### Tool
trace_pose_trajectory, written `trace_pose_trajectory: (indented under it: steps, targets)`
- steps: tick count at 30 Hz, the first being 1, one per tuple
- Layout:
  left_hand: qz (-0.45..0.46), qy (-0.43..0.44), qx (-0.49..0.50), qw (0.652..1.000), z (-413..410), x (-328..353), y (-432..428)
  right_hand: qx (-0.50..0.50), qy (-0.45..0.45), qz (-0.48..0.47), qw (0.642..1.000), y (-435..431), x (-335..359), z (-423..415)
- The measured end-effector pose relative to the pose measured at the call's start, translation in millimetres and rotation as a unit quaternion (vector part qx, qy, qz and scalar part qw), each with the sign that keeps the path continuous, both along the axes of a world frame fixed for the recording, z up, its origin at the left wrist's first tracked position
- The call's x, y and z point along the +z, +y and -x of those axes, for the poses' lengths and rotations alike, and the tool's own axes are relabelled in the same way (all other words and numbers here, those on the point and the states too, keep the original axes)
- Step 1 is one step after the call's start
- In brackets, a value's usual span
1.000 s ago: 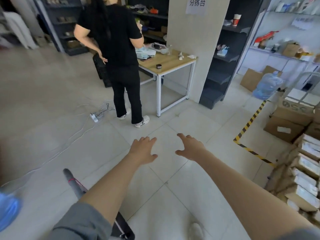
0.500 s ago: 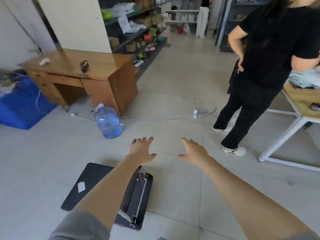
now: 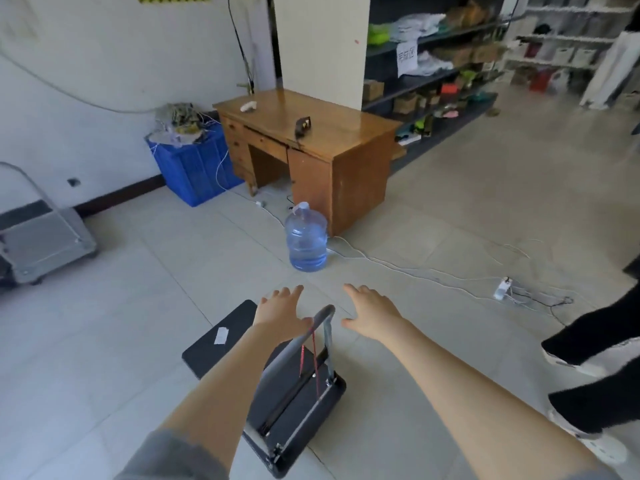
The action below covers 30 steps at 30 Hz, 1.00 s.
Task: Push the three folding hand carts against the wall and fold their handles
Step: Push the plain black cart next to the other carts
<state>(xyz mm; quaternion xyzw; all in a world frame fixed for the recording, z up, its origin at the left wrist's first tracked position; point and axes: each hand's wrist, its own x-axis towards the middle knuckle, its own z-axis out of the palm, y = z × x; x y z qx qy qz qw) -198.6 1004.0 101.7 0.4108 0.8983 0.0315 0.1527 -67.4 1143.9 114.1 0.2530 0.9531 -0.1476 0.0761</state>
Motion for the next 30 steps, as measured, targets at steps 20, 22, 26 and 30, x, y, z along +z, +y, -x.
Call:
trace_pose_trajectory:
  steps: [20,22,26,30]
  targets:
    - [-0.024,-0.02,0.384,0.923,-99.9,-84.8,-7.2,0.458,0.007,-0.064,0.887,49.4,-83.4,49.7]
    - [-0.02,-0.023,0.393,0.919,-95.5,-94.7,-7.1,0.468,0.013,-0.057,0.882,48.0,-96.9,60.3]
    - [-0.021,-0.019,0.385,0.922,-75.4,-117.2,-9.5,0.488,0.016,-0.047,0.871,42.1,-124.0,85.4]
    - [-0.031,0.001,0.352,0.936,-41.2,-146.9,-18.0,0.494,-0.014,-0.039,0.868,33.8,-154.1,118.1]
